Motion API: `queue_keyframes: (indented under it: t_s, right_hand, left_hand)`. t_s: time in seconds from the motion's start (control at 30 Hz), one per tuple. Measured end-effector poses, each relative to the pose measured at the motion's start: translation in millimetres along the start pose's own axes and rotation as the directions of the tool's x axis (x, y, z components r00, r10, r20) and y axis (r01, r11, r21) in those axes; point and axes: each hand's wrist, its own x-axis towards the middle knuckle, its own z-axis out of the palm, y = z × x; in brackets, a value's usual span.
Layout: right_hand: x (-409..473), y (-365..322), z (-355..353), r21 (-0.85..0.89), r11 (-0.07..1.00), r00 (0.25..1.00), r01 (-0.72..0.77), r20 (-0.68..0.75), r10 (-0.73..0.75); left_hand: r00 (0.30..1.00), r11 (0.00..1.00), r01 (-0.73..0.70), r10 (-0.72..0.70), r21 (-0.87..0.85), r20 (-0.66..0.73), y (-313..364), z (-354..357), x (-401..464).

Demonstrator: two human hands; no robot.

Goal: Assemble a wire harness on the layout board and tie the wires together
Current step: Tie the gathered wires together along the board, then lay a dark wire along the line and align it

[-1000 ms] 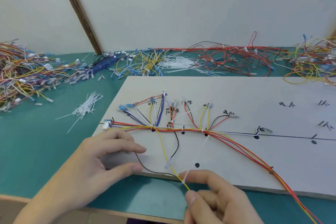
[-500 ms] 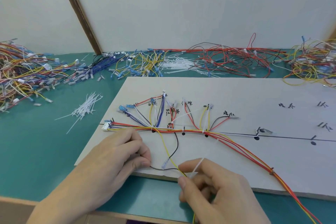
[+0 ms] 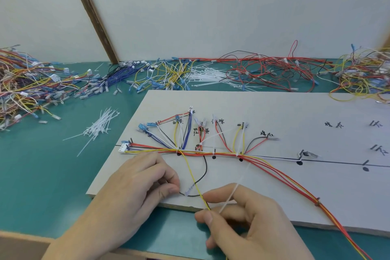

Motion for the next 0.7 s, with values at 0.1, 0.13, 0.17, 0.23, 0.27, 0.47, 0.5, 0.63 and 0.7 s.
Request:
queue_keyframes:
  t_s: [0.1,0.13,0.17,0.23,0.27,0.47,0.5,0.63,0.7]
  right_hand:
    - [-3,-3,-7,-0.102,0.995,1.000,0.021,0.007,-0.020]
    - [-5,-4,-11,-0.130,0.991,1.000,0.027,0.008,-0.026]
    - [-7,-5,-17,-0.158,0.987,0.999,0.040,0.005,-0.040]
    - [-11,-9,-32,-0.235,0.971,0.999,0.051,0.008,-0.051]
    - [-12,-11,-42,-0.263,0.964,0.999,0.049,0.018,-0.046]
    - [-13,-22,-114,-0.206,0.978,0.993,0.037,-0.098,-0.059]
    - [-11,-20,-130,-0.204,0.977,0.979,0.068,-0.176,-0.105]
    - [5,3,-202,-0.164,0.977,0.847,0.136,-0.493,-0.201]
    - [13,26,-239,-0.134,0.980,0.755,0.149,-0.624,-0.200]
  left_hand:
    - [0.999,0.991,0.034,-0.033,-0.127,0.005,-7,-4,4]
    - [0.998,0.977,0.060,-0.064,-0.204,-0.017,-10,-6,5]
    - [0.994,0.956,0.086,-0.102,-0.282,-0.046,-14,-8,7]
    - [0.980,0.900,0.122,-0.176,-0.418,-0.094,-24,-13,12]
    - [0.972,0.875,0.123,-0.202,-0.469,-0.122,-28,-15,17]
    - [0.867,0.766,0.119,-0.391,-0.632,-0.310,-58,-33,76]
    - [0.855,0.755,0.137,-0.417,-0.641,-0.308,-63,-34,89]
    - [0.854,0.733,0.186,-0.450,-0.655,-0.262,-67,-20,108]
    - [0.876,0.743,0.196,-0.426,-0.640,-0.227,-61,-11,105]
